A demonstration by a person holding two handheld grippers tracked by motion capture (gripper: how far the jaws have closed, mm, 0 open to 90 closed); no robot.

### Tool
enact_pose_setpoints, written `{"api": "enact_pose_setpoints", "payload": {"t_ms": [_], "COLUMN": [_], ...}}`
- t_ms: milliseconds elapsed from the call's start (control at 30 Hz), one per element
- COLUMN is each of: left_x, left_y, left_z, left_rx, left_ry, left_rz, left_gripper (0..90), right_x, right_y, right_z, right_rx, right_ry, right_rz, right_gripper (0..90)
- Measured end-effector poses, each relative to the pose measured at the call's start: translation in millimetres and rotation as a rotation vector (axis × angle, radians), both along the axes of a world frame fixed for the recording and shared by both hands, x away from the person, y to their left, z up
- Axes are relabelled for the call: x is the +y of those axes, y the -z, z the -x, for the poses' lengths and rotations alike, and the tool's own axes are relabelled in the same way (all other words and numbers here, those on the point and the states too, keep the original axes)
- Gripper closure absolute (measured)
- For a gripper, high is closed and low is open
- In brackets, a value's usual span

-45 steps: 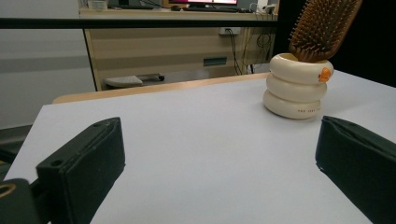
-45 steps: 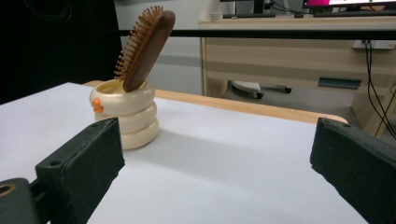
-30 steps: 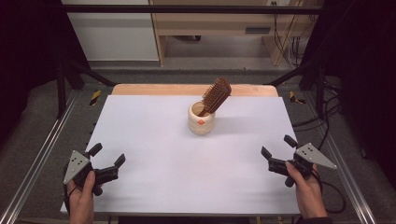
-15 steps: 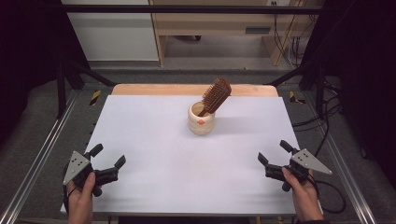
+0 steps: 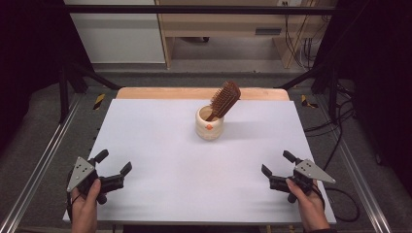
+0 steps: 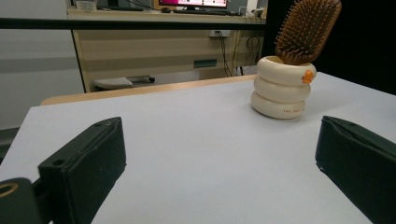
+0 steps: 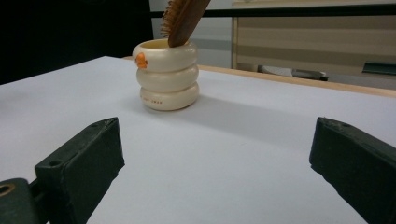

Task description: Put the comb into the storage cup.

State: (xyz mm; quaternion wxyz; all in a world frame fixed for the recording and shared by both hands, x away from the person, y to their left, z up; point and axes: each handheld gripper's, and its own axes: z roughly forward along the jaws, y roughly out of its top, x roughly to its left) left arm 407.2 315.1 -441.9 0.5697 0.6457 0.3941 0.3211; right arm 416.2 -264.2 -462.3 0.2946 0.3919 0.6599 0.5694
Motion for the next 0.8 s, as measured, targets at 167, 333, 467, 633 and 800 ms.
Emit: {"api": "enact_pose_setpoints", "payload": {"t_ms": [167, 333, 467, 633, 800], "left_x": [-1.7, -4.0, -5.8, -9.2, -10.4], "left_y": [0.3, -0.1, -0.8, -1.3, -0.1], "left_z": [-0.5, -0.9, -0.6, -1.5, -3.7], "left_rx": [-0.005, -0.01, -0.016, -0.023, -0.013], "left_ry": [0.012, 0.036, 0.056, 0.069, 0.055], "left_rz": [0.004, 0.006, 0.021, 0.017, 0.005], "left_gripper": [1.5, 1.5, 1.6, 1.5, 1.5], "right_x": [7.6, 11.5, 14.5, 21.9, 26.2], "right_y": [4.3, 5.9, 4.5, 6.5, 5.1], "right_z": [-1.1, -1.6, -2.4, -7.5, -12.8], "right_rx": [0.007, 0.012, 0.008, 0.028, 0.045], "right_ry": [-0.034, -0.046, -0.052, -0.055, -0.02], "right_rz": [0.015, 0.007, 0.0, 0.03, 0.052], "right_gripper": [3.1, 3.1, 3.1, 3.1, 3.5]}}
